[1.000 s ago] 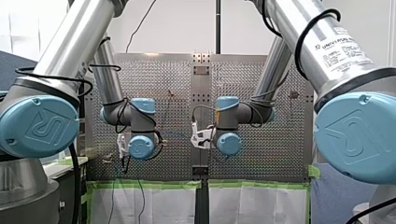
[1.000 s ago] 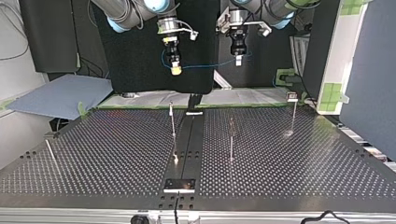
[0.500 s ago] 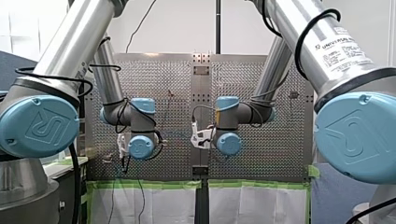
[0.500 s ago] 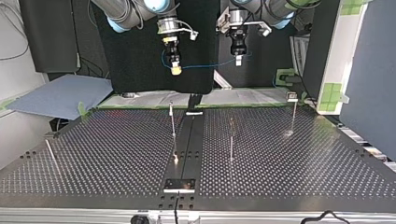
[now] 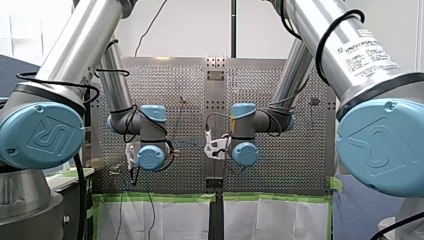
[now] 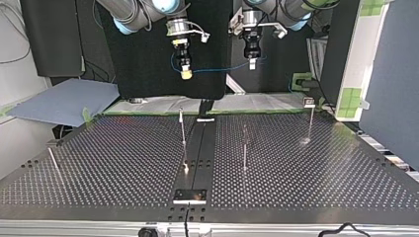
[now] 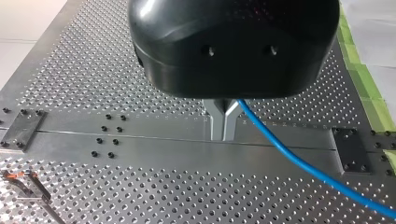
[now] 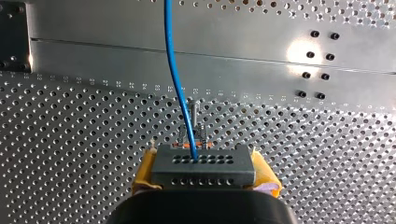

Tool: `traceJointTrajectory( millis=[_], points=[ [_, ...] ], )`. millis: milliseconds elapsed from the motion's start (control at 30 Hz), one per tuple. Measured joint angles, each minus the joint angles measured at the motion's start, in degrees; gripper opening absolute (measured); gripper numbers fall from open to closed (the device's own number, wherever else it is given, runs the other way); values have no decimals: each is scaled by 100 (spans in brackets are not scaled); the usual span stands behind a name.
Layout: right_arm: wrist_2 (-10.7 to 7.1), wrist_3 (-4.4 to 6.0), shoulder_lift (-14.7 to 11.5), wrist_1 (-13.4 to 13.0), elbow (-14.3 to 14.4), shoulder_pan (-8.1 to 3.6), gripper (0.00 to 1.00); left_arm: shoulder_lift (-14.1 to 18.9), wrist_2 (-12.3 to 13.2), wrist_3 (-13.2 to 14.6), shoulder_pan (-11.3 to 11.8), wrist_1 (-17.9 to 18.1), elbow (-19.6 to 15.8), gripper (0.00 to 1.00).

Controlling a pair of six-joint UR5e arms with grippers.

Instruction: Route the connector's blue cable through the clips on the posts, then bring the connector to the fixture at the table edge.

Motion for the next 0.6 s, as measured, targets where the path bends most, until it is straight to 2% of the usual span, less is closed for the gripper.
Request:
traceJointTrajectory(
  millis=[200,433,600],
  points=[
    [0,0,0,4,3,0,7,-15,19,11,9,-8,-3,0],
    [0,0,-7,33,7,7,7,-260,96,43,41,-180,-16,0],
    [0,0,-9,35,8,9,7,-319,101,46,43,-200,-17,0]
  ],
)
